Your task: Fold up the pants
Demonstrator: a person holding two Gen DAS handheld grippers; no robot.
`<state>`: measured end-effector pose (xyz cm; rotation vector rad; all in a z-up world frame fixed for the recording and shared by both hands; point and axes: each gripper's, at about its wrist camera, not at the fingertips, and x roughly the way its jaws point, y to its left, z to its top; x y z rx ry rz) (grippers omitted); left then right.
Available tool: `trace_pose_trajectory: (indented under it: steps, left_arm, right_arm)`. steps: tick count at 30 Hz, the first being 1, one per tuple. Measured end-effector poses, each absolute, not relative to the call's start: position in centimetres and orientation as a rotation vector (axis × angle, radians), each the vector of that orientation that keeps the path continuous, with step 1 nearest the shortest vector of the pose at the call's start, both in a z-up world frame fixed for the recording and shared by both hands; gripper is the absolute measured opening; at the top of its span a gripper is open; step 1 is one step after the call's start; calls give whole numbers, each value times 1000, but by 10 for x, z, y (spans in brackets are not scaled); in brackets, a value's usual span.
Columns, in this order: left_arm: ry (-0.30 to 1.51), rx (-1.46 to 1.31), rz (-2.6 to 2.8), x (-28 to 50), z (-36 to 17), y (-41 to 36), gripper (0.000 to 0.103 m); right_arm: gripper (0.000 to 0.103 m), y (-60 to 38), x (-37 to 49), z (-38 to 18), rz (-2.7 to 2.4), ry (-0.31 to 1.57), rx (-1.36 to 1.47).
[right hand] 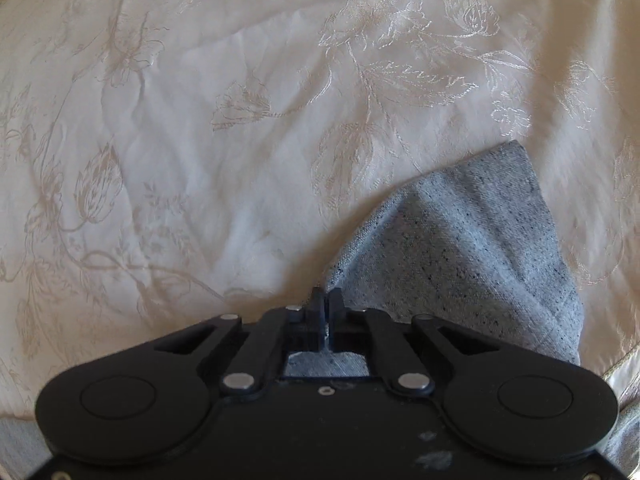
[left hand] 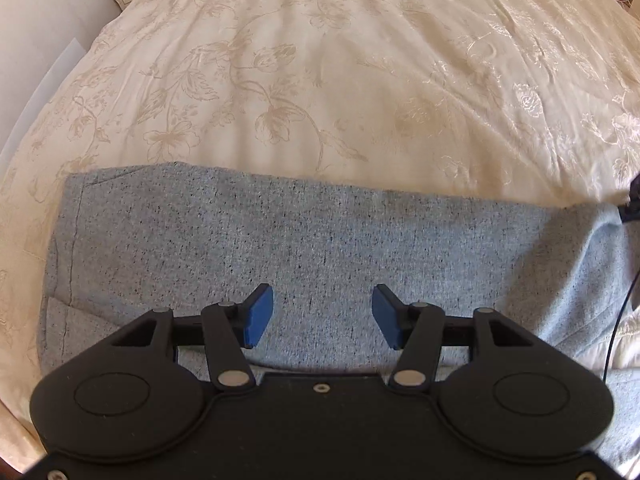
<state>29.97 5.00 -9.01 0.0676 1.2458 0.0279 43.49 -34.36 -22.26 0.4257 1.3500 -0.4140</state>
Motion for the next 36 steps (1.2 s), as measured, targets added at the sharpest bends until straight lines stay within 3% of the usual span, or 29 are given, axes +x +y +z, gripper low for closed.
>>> trace_pose_trajectory:
  steps: [14, 26, 28, 30, 36]
  left_arm:
    - [1396, -170, 103, 407, -132, 65, 61]
    - [1555, -247, 192, 426, -184, 72, 64]
    - [1561, -241, 194, 427, -191, 71, 59]
    - [1499, -251, 203, 423, -183, 74, 15]
    - [1250, -160, 60, 382, -127, 74, 11]
  right_arm:
    - [2, -350, 326, -203, -401, 1315, 503]
    - [2, -344, 321, -204, -397, 1320, 494]
    - [2, -345, 321, -200, -396, 1310, 495]
    - [2, -345, 319, -195, -393, 1298, 500]
    - [2, -342, 304, -170, -370, 1245, 489]
